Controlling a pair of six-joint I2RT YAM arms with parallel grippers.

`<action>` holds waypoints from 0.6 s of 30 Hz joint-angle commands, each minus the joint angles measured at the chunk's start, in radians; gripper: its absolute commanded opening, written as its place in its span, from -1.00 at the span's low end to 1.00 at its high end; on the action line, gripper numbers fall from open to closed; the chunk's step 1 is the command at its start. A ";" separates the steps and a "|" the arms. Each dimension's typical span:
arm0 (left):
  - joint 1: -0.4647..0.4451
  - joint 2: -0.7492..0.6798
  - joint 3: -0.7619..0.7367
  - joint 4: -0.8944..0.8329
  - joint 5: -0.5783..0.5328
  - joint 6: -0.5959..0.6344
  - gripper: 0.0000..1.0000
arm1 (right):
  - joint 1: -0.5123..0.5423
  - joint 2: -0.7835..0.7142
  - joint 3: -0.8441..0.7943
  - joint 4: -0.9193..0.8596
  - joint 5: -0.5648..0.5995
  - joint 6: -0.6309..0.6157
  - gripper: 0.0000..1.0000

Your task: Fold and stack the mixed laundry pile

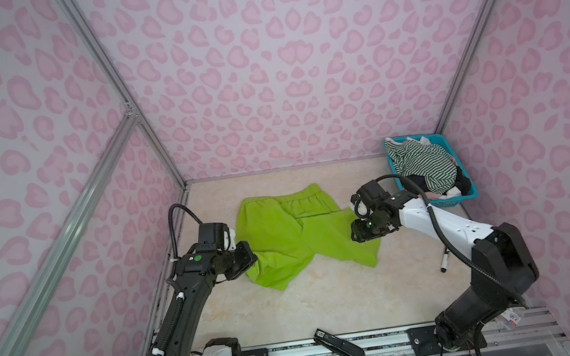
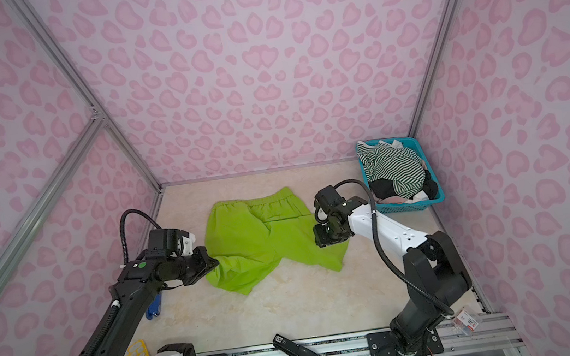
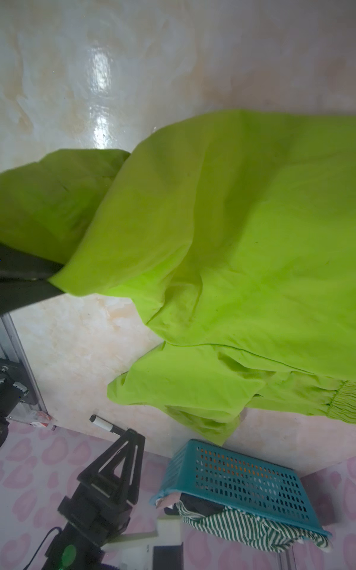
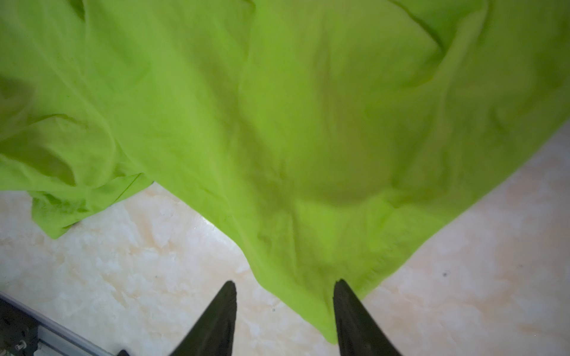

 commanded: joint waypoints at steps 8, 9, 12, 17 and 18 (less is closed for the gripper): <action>-0.195 -0.074 -0.109 0.050 -0.145 -0.140 -0.95 | 0.001 0.394 0.172 0.142 -0.040 0.102 -0.17; -0.208 -0.090 -0.128 0.057 -0.150 -0.154 -0.95 | 0.001 0.429 0.214 0.138 -0.039 0.100 -0.17; -0.247 -0.145 -0.213 0.110 -0.135 -0.194 -0.95 | -0.014 0.532 0.357 0.102 -0.041 0.085 -0.16; -0.337 -0.256 -0.328 0.213 -0.086 -0.279 -0.95 | -0.057 0.678 0.686 0.006 -0.010 0.048 -0.15; -0.359 -0.272 -0.336 0.237 -0.075 -0.288 -0.95 | -0.061 0.682 0.734 -0.007 0.003 0.032 -0.14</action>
